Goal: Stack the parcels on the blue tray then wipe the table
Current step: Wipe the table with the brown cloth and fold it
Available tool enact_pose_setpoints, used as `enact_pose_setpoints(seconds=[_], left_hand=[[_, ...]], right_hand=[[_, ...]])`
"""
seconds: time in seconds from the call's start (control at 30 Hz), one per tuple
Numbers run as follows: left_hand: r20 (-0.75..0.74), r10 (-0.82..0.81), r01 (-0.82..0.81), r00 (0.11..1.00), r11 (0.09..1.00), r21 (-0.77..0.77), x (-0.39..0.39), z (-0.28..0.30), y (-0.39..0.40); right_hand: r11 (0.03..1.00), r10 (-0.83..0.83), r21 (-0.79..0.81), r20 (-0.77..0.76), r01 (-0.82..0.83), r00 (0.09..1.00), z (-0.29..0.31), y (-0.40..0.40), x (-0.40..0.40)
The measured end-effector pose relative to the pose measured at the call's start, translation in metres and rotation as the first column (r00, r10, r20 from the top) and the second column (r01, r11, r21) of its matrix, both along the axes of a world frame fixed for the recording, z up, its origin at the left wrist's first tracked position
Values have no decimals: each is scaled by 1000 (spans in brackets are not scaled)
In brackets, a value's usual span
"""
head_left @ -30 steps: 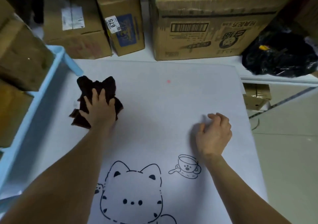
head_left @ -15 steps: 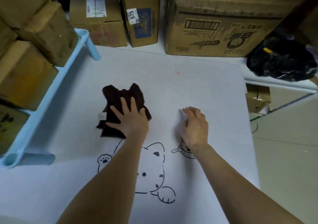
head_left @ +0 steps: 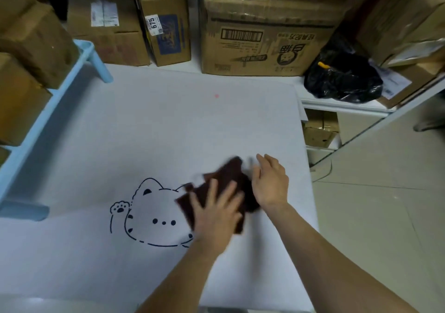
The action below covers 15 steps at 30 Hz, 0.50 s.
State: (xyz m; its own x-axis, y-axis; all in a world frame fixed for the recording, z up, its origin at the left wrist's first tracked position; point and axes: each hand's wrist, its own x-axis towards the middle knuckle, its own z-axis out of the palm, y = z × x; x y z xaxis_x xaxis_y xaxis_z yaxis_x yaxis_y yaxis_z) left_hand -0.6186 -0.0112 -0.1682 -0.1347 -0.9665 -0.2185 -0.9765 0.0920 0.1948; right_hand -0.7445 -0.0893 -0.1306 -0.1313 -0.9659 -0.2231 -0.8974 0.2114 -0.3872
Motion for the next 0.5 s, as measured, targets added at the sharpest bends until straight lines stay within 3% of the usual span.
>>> enact_pose_setpoints(seconds=[0.07, 0.13, 0.2, 0.27, 0.33, 0.4, 0.5], left_hand=[[18, 333, -333, 943, 937, 108, 15, 0, -10], [21, 456, -452, 890, 875, 171, -1, 5, -17], [-57, 334, -322, 941, 934, 157, -33, 15, 1], [-88, 27, -18, 996, 995, 96, -65, 12, 31], [-22, -293, 294, 956, 946, 134, -77, 14, 60], [-10, -389, 383, 921, 903, 196, -64, 15, 69], [-48, -349, 353, 936, 924, 145, -16, 10, 71]], right_hand=[[1000, 6, 19, 22, -7, 1000, 0, 10, 0], [1000, -6, 21, 43, 5, 999, -2, 17, -1], [1000, -20, 19, 29, 20, 999, -1, 27, -4], [999, -32, 17, 13, 32, 999, 0, 33, -4], [998, -50, 44, 19, 50, 999, 1, 39, 0], [996, -67, 67, 13, 66, 998, 1, 45, 9], [997, -65, 41, -10, 65, 998, -2, 52, 27]])
